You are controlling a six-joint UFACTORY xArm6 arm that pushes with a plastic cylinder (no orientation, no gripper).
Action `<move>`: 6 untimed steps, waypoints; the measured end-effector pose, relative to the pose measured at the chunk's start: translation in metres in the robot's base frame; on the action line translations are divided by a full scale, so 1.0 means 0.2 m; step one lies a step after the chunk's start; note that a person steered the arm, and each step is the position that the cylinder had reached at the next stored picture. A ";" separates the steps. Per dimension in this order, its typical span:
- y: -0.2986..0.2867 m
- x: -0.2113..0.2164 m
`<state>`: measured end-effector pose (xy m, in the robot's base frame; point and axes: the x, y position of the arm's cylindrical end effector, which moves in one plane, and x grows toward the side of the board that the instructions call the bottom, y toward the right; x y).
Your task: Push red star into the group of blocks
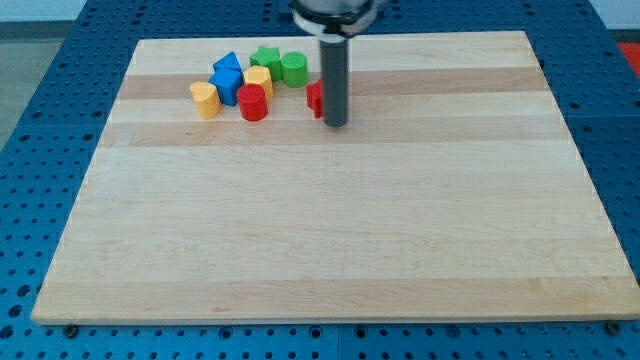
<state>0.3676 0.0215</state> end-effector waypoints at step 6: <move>-0.30 -0.24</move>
